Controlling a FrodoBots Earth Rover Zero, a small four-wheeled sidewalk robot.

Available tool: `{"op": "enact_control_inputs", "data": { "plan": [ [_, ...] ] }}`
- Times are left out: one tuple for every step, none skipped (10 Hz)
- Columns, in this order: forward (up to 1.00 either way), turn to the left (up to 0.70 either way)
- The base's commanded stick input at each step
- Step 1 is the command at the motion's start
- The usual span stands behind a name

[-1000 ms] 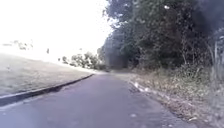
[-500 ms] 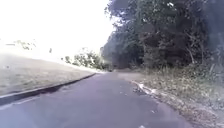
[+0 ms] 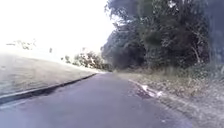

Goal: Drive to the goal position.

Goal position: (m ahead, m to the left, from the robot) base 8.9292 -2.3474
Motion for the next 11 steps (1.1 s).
{"op": "enact_control_inputs", "data": {
  "plan": [
    [0.70,0.00],
    [0.70,0.00],
    [0.70,0.00],
    [0.70,0.00],
    [0.70,0.00],
    [0.70,0.00],
    [0.70,0.00],
    [0.70,0.00],
    [0.70,0.00],
    [0.70,0.00],
    [0.70,0.00]
  ]
}}
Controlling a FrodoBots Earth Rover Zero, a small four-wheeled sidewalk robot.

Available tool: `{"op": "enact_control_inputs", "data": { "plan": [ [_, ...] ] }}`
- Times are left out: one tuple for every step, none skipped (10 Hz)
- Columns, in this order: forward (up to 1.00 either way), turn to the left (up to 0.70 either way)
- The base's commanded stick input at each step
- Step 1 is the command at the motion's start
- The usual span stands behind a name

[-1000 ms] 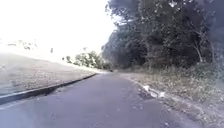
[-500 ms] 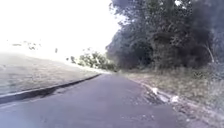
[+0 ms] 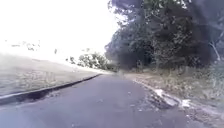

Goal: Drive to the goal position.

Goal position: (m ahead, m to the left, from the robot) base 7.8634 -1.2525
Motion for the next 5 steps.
{"op": "enact_control_inputs", "data": {
  "plan": [
    [0.70,0.00],
    [0.70,0.00],
    [0.70,0.00],
    [0.70,0.00],
    [0.70,0.00]
  ]
}}
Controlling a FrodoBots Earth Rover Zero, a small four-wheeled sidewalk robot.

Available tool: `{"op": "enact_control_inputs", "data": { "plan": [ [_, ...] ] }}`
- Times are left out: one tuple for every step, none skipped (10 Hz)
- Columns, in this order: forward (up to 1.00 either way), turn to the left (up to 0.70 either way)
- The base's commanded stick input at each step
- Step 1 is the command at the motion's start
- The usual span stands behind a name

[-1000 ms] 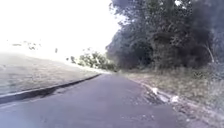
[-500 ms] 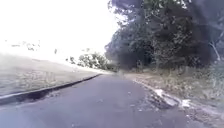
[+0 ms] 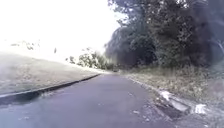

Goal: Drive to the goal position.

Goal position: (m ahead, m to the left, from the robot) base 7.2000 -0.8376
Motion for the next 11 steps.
{"op": "enact_control_inputs", "data": {
  "plan": [
    [0.70,0.00],
    [0.70,0.00],
    [0.70,0.00],
    [0.70,0.00],
    [0.70,0.00],
    [0.70,0.00],
    [0.70,0.00],
    [0.70,0.00],
    [0.70,0.00],
    [0.70,0.00],
    [0.70,0.00]
  ]
}}
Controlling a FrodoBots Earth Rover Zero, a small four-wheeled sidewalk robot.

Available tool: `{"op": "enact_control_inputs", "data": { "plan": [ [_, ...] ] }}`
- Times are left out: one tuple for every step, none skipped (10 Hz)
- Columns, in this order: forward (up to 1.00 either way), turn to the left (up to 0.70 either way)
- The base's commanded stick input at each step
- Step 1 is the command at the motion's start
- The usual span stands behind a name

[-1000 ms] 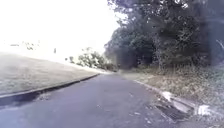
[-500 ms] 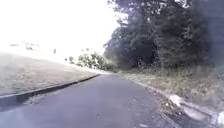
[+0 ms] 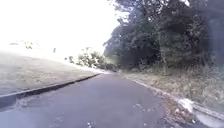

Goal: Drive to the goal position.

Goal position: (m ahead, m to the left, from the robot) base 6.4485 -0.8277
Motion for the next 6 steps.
{"op": "enact_control_inputs", "data": {
  "plan": [
    [0.70,0.00],
    [0.70,0.00],
    [0.70,0.00],
    [0.70,0.00],
    [0.70,0.00],
    [0.70,0.00]
  ]
}}
